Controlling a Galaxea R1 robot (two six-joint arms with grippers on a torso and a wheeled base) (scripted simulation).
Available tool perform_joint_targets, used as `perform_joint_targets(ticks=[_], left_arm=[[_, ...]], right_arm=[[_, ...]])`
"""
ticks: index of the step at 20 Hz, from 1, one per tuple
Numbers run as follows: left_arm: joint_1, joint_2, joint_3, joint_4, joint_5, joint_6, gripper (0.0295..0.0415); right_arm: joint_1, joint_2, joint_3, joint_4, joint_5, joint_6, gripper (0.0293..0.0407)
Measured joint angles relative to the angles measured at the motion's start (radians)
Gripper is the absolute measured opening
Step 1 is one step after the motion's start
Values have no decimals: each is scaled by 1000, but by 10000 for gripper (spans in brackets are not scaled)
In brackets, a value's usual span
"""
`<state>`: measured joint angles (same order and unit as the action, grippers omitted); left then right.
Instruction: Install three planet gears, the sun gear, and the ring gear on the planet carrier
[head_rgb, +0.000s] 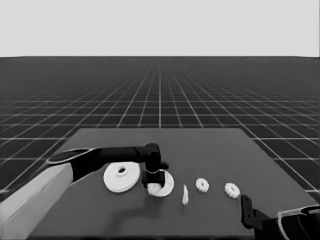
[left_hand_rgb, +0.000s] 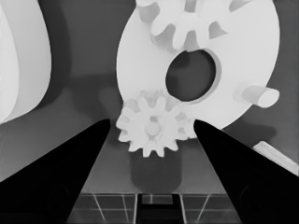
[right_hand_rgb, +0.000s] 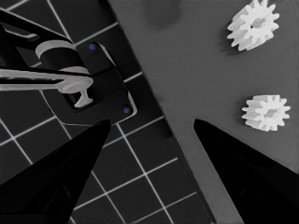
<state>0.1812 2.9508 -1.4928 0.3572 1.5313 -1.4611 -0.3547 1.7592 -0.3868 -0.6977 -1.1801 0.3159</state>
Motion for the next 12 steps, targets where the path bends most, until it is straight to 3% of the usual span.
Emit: perform_joint_targets(ticks=[2,4,6,12], left_arm=[[0,0,0,0,0,0,385],[-106,-17,77,-105,29,-54,385],[-149,-19,93,-146,32,-66,385],[-169,-19,97,-167,33,-70,385]], right_arm=[[0,0,0,0,0,0,385],[0,0,0,0,0,0,385],[0,0,0,0,0,0,385],[0,0,0,0,0,0,385]])
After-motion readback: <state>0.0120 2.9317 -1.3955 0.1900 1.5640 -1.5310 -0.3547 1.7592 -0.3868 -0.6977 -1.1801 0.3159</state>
